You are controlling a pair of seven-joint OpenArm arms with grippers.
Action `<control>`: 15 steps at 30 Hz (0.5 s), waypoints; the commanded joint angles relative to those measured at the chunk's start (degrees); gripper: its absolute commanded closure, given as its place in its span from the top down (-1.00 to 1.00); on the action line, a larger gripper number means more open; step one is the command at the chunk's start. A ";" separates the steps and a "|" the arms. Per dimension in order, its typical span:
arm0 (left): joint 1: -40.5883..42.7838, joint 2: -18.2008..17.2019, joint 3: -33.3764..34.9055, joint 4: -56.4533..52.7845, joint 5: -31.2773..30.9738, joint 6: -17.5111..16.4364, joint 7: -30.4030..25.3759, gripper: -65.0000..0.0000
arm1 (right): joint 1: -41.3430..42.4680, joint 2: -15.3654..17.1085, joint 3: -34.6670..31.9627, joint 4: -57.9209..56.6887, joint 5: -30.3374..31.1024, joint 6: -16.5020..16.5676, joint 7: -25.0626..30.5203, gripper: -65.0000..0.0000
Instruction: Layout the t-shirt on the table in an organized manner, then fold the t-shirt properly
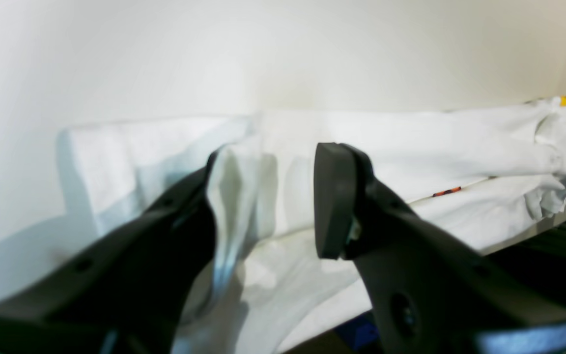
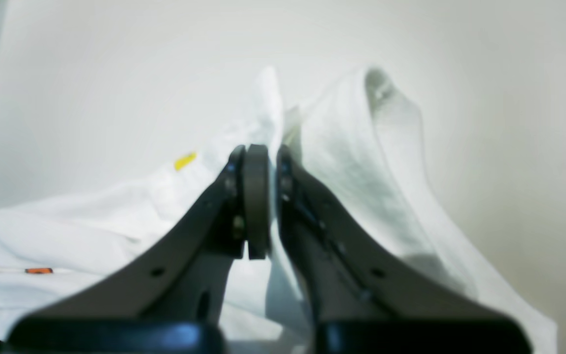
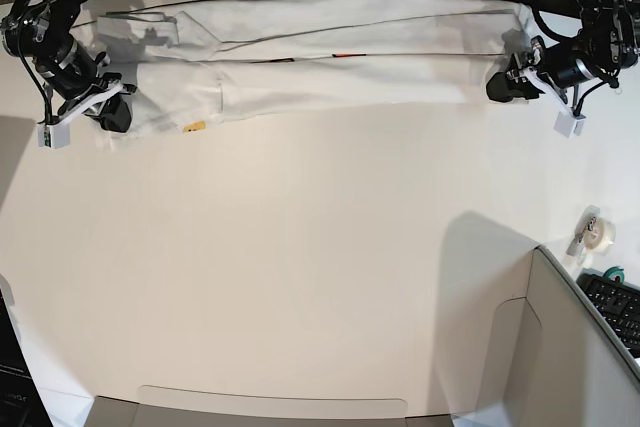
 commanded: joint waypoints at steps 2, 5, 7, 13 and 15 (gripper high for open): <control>-0.29 -1.11 -0.49 0.68 -0.86 -0.06 -0.55 -0.25 | 0.19 0.66 0.25 0.93 0.90 0.20 1.06 -1.00; -0.20 -1.11 -0.49 0.68 -0.86 -0.06 -0.55 -0.25 | -0.16 0.66 0.25 0.84 0.90 0.20 1.15 -1.00; -0.11 -1.11 -0.49 0.68 -0.86 -0.06 -0.55 -0.25 | -0.16 0.66 0.25 0.84 0.90 0.11 1.15 -1.00; 0.06 -1.11 -0.49 0.68 -0.86 -0.06 -0.55 -0.25 | 0.19 0.57 0.25 0.84 -1.65 0.11 1.15 -0.61; 0.06 -1.11 -0.49 0.68 -0.86 -0.06 -0.55 -0.25 | 0.19 0.40 0.08 0.84 -3.15 0.11 1.15 -0.56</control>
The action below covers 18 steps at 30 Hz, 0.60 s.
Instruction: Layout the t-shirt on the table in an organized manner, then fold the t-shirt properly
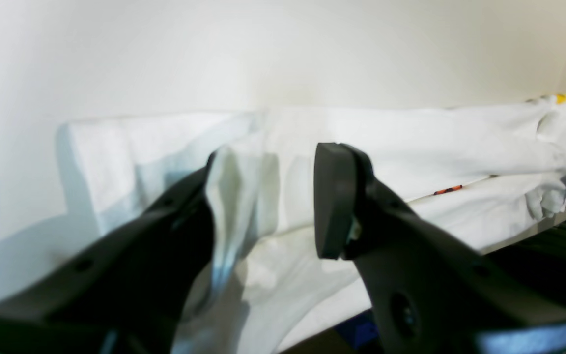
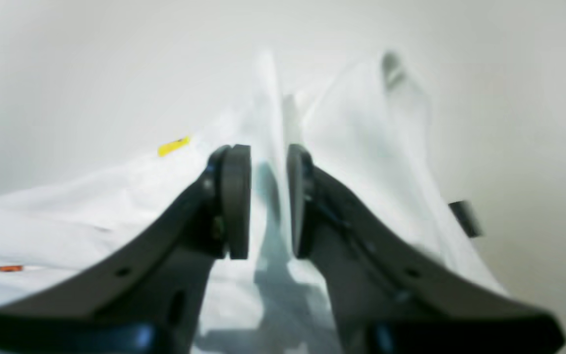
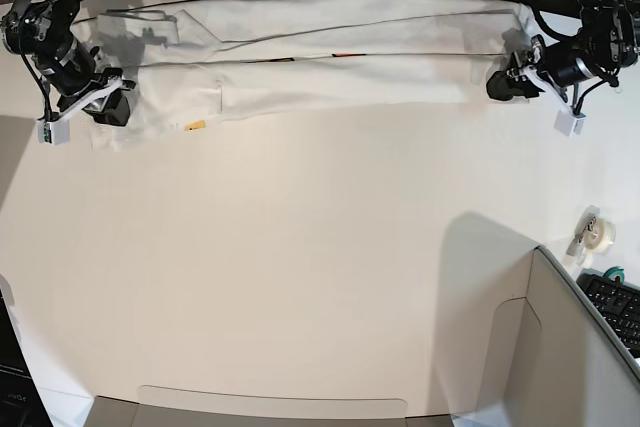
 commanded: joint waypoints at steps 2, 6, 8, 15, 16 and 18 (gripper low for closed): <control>-0.24 -1.07 -0.49 0.68 -0.86 -0.06 -0.55 -0.25 | 0.50 0.40 -0.12 0.86 0.08 0.13 1.00 -0.58; -0.24 -1.07 -0.49 0.68 -0.86 -0.06 -0.55 -0.25 | 0.59 0.40 -0.21 0.77 -0.01 0.13 1.00 -0.67; -0.16 -1.07 -0.49 0.68 -0.86 -0.06 -0.55 -0.25 | 0.59 0.40 -0.21 0.77 -0.01 0.13 1.09 -0.73; 0.37 -1.07 -0.49 0.68 -0.86 -0.06 -0.55 -0.25 | 4.28 0.40 -0.12 -6.52 0.08 0.13 1.26 -0.66; 0.46 -1.07 -0.49 0.68 -0.95 -0.06 -0.55 -0.25 | 4.98 0.40 -0.12 -8.37 0.08 0.13 1.26 -0.64; 0.46 -1.07 -0.49 0.68 -0.95 -0.06 -0.55 -0.25 | 6.30 0.40 -0.12 -11.80 0.26 0.13 1.26 -0.63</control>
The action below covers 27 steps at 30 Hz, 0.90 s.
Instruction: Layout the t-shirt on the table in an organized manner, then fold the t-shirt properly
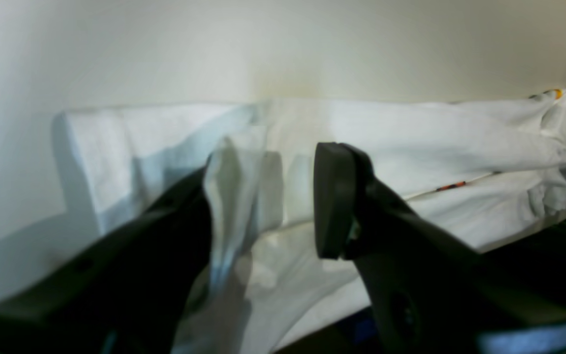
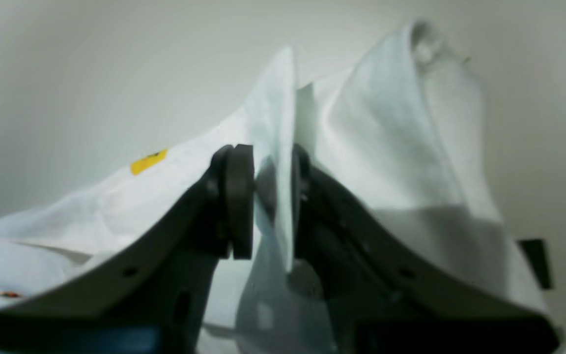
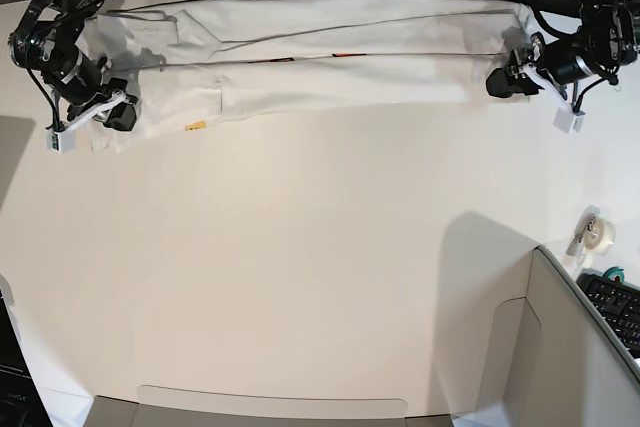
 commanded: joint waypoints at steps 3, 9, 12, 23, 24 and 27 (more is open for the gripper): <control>-0.11 -1.07 -0.75 0.68 -0.95 -0.08 -0.53 -0.25 | 2.05 0.57 0.12 -2.09 1.07 0.24 0.72 -0.62; -0.11 -1.07 -0.58 0.68 -0.95 -0.08 -0.53 -0.25 | 2.75 -0.48 0.12 -2.09 1.15 0.24 0.63 -0.66; -0.11 -1.07 -0.58 0.68 -0.95 -0.08 -0.53 -0.25 | 2.66 -0.57 0.03 -0.94 1.15 0.24 0.54 -0.82; -0.11 -1.07 -0.58 0.68 -0.95 -0.08 -0.53 -0.36 | -1.20 -0.22 -4.80 10.13 0.89 0.24 0.36 -1.00; -0.11 -1.07 -0.58 0.68 -0.95 -0.08 -0.53 -0.36 | -2.00 -0.22 -6.03 11.19 0.80 0.24 0.36 -1.00; -0.28 -1.07 -0.58 0.68 -0.95 -0.08 -0.53 -0.36 | -4.28 -0.13 -9.29 14.09 0.80 0.24 0.36 -1.00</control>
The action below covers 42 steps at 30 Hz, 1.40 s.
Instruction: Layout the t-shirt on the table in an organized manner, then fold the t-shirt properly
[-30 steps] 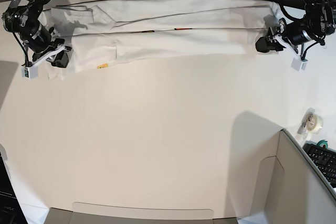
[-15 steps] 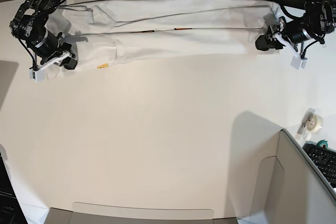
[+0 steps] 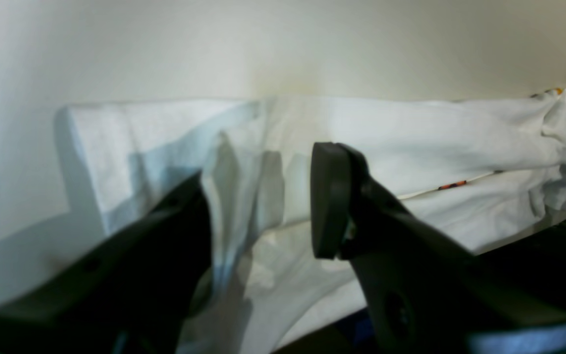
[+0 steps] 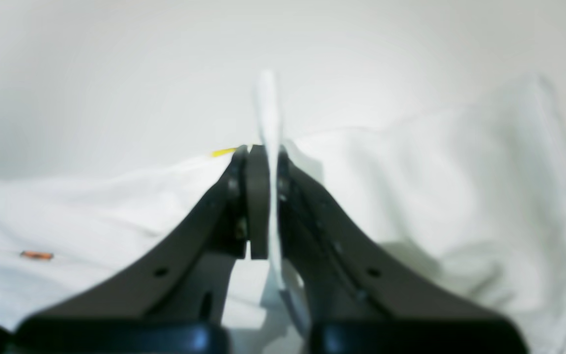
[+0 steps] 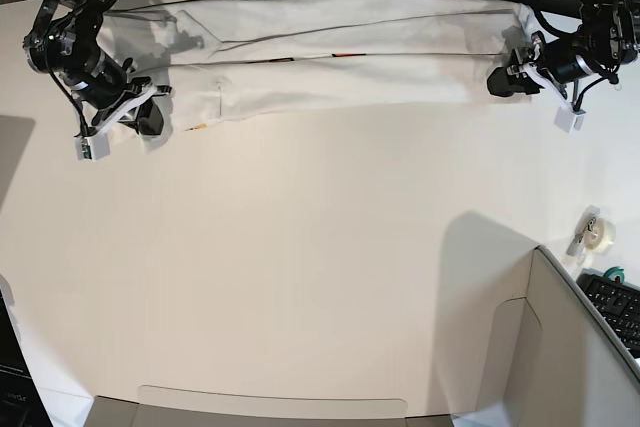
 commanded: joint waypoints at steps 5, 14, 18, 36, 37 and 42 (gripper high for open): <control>-0.48 -1.07 -0.58 0.68 -0.86 -0.06 -0.57 -0.36 | -5.21 3.01 -5.62 4.91 0.85 0.24 0.84 -1.00; -0.48 -0.98 -0.58 0.68 -0.86 -0.06 -0.66 -0.36 | -14.79 13.12 -16.00 5.35 1.11 0.24 1.11 -1.00; -0.57 0.07 -0.58 0.68 -0.86 -0.06 -0.66 -0.36 | -15.93 14.61 -15.91 5.26 0.85 0.24 1.11 -1.00; -0.75 0.07 -4.18 0.68 -1.21 -0.06 -0.57 -0.24 | -14.70 11.01 -2.46 5.26 3.13 0.77 1.20 0.07; -0.75 0.16 -5.59 0.68 -1.30 -0.06 -0.57 -0.22 | -14.44 10.04 -0.44 5.26 4.36 0.77 1.02 0.07; -0.57 0.25 -11.83 0.68 -1.30 -0.14 -0.57 -0.19 | -13.12 7.49 4.22 5.26 9.81 0.77 1.02 0.07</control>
